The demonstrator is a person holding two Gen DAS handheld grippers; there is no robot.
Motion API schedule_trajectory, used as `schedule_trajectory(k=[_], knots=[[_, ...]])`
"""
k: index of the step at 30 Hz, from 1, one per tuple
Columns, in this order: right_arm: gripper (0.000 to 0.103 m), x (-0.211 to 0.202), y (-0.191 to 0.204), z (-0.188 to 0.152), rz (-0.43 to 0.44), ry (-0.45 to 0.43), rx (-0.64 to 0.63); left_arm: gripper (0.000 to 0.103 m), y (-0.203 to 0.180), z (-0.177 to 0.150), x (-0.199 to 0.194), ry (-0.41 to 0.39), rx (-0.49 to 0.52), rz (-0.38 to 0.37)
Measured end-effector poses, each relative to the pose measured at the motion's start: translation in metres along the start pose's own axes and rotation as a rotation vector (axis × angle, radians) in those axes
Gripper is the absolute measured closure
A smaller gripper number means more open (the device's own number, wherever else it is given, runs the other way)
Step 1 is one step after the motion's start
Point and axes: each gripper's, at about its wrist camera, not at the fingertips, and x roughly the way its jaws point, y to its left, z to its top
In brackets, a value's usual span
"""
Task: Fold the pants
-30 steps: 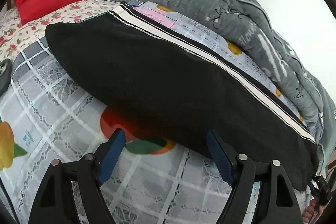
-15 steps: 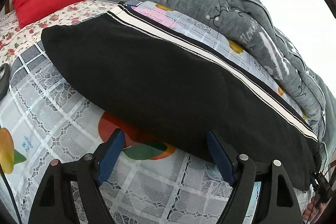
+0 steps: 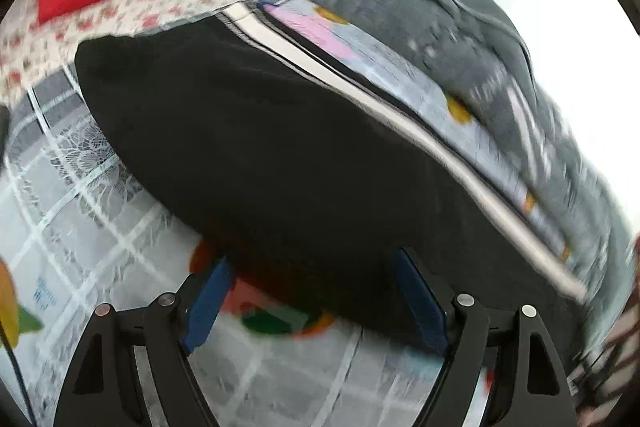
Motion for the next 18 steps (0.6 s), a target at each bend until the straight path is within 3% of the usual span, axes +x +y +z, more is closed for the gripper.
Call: schedule_trajectory(k=[3,6,7,8,9,10,11,12,15,18], knots=[[0.032,0.008,-0.006,0.012,0.042,0.014,0.038,0.025,0.017,0.016,0.011,0.003,-0.124,-0.081],[0.04,0.016,-0.016,0.022,0.116,0.009,0.099,0.028,0.021,0.027,0.02,0.001,-0.178,-0.116],[0.041,0.02,-0.021,0.025,0.143,0.004,0.132,0.038,0.022,0.029,0.022,-0.002,-0.191,-0.113],[0.045,0.023,-0.024,0.028,0.168,0.001,0.16,0.056,0.023,0.03,0.025,-0.005,-0.207,-0.097],[0.055,0.027,-0.029,0.031,0.206,0.0,0.197,0.068,0.025,0.031,0.028,-0.004,-0.22,-0.073],[0.064,0.031,-0.033,0.033,0.222,0.0,0.224,0.089,0.026,0.031,0.032,0.002,-0.226,-0.043],[0.084,0.035,-0.037,0.034,0.228,0.011,0.246,0.092,0.028,0.031,0.035,0.015,-0.226,-0.032],[0.088,0.039,-0.04,0.034,0.253,0.027,0.267,0.093,0.028,0.032,0.034,0.025,-0.192,-0.04],[0.09,0.021,-0.036,0.03,0.242,-0.021,0.242,0.093,0.014,0.027,0.021,0.025,-0.089,0.024],[0.09,-0.011,-0.028,0.019,0.207,-0.082,0.157,0.093,0.006,0.016,0.003,0.031,-0.05,0.057]])
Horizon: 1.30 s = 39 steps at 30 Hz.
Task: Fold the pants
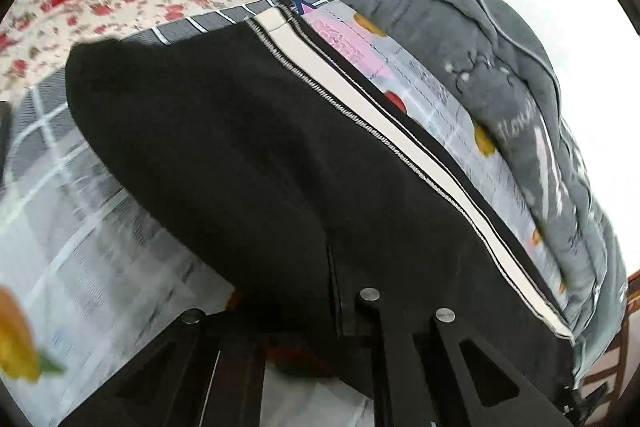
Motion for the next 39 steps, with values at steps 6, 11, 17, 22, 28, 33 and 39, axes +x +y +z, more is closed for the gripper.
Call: schedule_trajectory(k=[6,11,17,22,28,33,39], knots=[[0.09,-0.052,-0.028,-0.024,-0.017,0.025,-0.043,0.093,0.003,-0.038,-0.038,0.013,0.057,-0.015],[0.089,-0.085,-0.062,-0.043,-0.041,0.032,-0.045,0.093,0.011,-0.073,-0.06,0.021,0.078,-0.04],[0.08,-0.103,-0.075,-0.065,-0.106,0.03,-0.027,0.08,0.027,-0.098,-0.072,0.027,0.083,-0.016],[0.069,-0.131,-0.06,-0.093,-0.207,0.018,-0.165,0.046,0.026,-0.12,-0.094,-0.002,0.131,0.025],[0.066,-0.168,-0.04,-0.118,-0.26,-0.03,-0.302,0.045,0.009,-0.158,-0.122,-0.048,0.223,0.061],[0.057,-0.173,-0.009,-0.123,-0.221,-0.078,-0.402,0.043,-0.037,-0.174,-0.136,-0.116,0.328,-0.011],[0.042,-0.117,0.029,-0.131,-0.149,-0.023,-0.528,0.036,-0.085,-0.182,-0.086,-0.115,0.435,0.073]])
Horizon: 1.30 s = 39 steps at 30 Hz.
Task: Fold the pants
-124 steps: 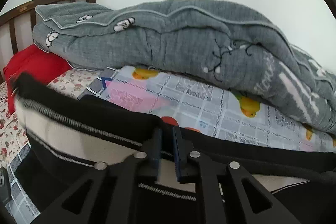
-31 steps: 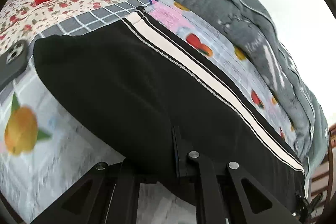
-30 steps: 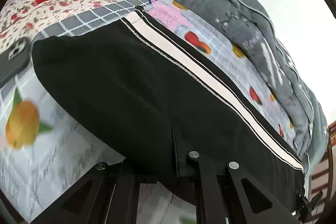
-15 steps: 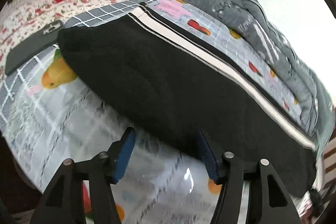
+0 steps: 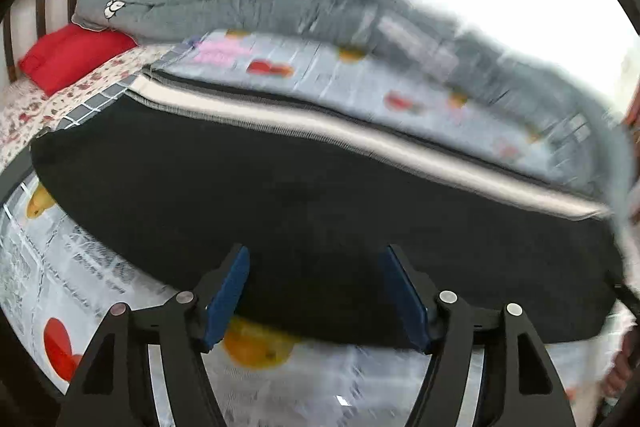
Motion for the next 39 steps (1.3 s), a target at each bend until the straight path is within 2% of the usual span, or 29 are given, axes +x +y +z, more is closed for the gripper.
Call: schedule_trajectory(k=[1,2,3,4,6,13,19,22,39], knots=[[0.042,0.016,0.001,-0.003,-0.014,0.047,-0.011,0.036,0.0,-0.001,0.014,0.028,0.001,0.035],[0.042,0.03,0.0,-0.008,-0.031,0.087,-0.015,0.036,0.0,-0.004,0.021,0.022,0.008,0.044],[0.041,0.037,0.001,-0.013,-0.046,0.082,-0.024,0.035,-0.001,-0.006,0.02,-0.005,0.025,0.051],[0.041,0.033,0.005,-0.018,-0.064,0.027,-0.055,0.033,-0.003,-0.009,0.02,-0.021,0.052,0.065],[0.041,0.033,0.01,-0.024,-0.089,0.011,-0.085,0.031,-0.007,-0.015,0.018,-0.049,0.091,0.087],[0.04,0.034,0.009,-0.029,-0.102,-0.015,-0.071,0.028,-0.006,-0.023,0.018,-0.117,0.087,0.09],[0.04,0.036,0.009,-0.028,-0.105,-0.021,-0.071,0.026,-0.006,-0.021,0.018,-0.125,0.084,0.088],[0.04,0.037,0.009,-0.028,-0.103,-0.022,-0.07,0.014,-0.007,-0.022,0.018,-0.128,0.081,0.13],[0.039,0.035,0.007,-0.027,-0.088,-0.024,-0.06,0.014,-0.004,-0.022,0.019,-0.127,0.074,0.127]])
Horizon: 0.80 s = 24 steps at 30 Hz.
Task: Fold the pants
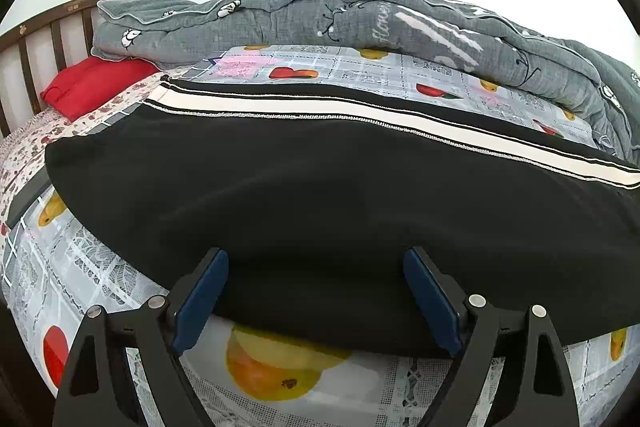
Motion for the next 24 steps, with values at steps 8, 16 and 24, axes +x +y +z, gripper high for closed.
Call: schedule_trajectory(k=[8,16,24], knots=[[0.039,-0.001,0.0,0.0,-0.004,0.0,0.0,0.014,-0.001,0.0,0.0,0.0,0.0,0.001],[0.039,-0.002,-0.001,-0.001,0.002,-0.005,0.006,0.014,0.0,0.0,-0.001,-0.005,-0.002,-0.001],[0.037,-0.015,-0.002,0.007,0.015,0.025,-0.005,0.014,0.014,0.009,-0.026,0.002,0.09,-0.041]])
